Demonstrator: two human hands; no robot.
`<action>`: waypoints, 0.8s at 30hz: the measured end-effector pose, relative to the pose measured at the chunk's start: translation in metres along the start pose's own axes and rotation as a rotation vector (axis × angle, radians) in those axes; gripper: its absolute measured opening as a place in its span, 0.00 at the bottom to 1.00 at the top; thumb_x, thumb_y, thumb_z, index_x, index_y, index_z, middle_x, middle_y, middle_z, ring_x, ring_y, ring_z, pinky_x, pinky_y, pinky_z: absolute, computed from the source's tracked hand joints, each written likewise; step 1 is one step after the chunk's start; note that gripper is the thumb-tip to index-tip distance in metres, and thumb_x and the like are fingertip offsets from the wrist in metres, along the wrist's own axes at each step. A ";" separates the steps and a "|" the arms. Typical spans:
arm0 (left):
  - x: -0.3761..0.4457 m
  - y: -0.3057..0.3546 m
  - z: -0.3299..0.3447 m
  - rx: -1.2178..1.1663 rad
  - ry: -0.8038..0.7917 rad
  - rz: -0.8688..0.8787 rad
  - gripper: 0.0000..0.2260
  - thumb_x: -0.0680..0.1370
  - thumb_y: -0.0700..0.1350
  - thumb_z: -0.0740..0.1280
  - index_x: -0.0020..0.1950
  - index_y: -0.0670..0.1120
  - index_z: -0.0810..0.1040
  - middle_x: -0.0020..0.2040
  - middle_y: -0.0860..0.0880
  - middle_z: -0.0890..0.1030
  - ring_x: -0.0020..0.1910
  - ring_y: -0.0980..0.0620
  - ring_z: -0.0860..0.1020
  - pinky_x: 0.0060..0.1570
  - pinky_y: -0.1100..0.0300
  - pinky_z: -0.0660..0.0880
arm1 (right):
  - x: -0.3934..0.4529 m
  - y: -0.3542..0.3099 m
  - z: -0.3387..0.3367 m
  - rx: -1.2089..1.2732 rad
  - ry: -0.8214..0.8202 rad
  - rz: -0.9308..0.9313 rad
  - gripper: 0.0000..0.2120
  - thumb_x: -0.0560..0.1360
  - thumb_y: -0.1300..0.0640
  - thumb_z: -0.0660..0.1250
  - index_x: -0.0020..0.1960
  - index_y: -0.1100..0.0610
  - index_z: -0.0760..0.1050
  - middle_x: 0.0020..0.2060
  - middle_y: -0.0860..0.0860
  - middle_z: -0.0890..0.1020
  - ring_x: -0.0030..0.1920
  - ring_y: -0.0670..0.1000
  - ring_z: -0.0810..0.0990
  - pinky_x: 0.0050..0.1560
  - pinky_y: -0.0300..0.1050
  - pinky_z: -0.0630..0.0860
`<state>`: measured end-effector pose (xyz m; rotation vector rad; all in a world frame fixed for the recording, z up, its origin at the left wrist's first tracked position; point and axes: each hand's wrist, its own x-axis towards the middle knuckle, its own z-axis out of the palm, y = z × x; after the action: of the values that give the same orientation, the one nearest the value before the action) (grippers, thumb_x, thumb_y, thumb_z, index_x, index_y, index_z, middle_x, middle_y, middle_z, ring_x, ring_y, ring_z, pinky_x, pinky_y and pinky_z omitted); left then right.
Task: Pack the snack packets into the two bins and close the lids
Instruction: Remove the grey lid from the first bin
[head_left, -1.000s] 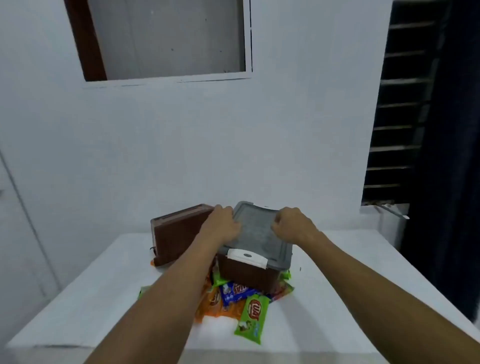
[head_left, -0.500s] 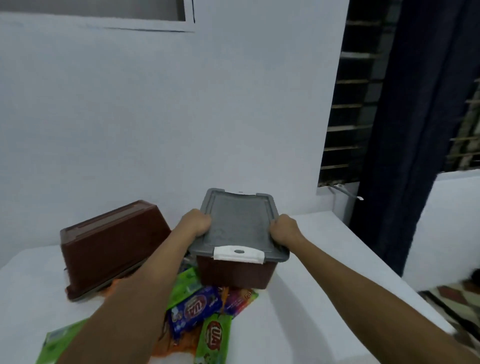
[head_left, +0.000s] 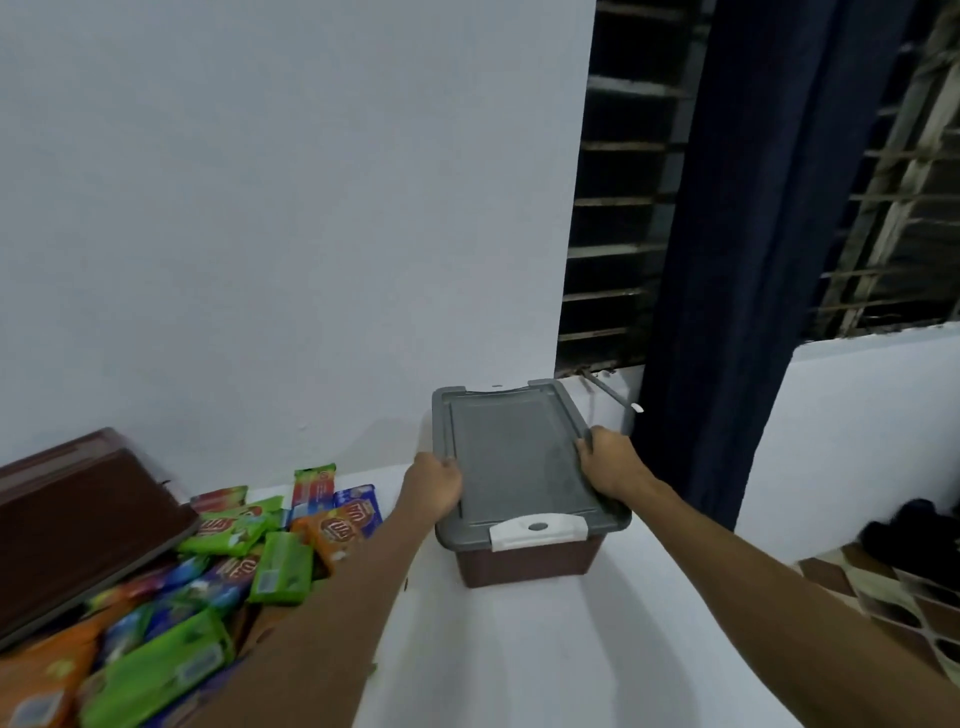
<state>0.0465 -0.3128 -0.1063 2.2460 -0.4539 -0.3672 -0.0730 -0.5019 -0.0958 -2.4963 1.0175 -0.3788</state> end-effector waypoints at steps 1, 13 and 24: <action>0.004 0.001 0.007 0.013 -0.013 -0.014 0.19 0.83 0.47 0.54 0.67 0.34 0.68 0.65 0.36 0.74 0.61 0.38 0.75 0.57 0.51 0.73 | 0.011 0.007 0.000 -0.022 -0.030 -0.009 0.16 0.82 0.54 0.55 0.57 0.66 0.72 0.57 0.63 0.78 0.54 0.61 0.78 0.55 0.51 0.74; -0.015 0.061 0.042 0.494 -0.408 0.388 0.16 0.72 0.61 0.69 0.50 0.51 0.74 0.45 0.53 0.77 0.44 0.52 0.76 0.42 0.62 0.73 | 0.131 -0.038 0.022 -0.290 -0.229 -0.509 0.20 0.79 0.53 0.57 0.70 0.55 0.68 0.67 0.56 0.71 0.66 0.58 0.72 0.65 0.55 0.71; -0.048 0.067 0.082 0.931 -0.430 0.721 0.09 0.77 0.42 0.67 0.56 0.42 0.75 0.52 0.43 0.81 0.47 0.44 0.78 0.45 0.54 0.75 | 0.195 -0.056 0.055 -0.197 -0.418 -0.508 0.10 0.81 0.60 0.54 0.46 0.58 0.72 0.50 0.54 0.77 0.51 0.55 0.74 0.53 0.47 0.70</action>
<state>-0.0431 -0.3874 -0.1019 2.6069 -1.9091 -0.2701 0.1177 -0.5897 -0.1000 -2.8256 0.2621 0.1131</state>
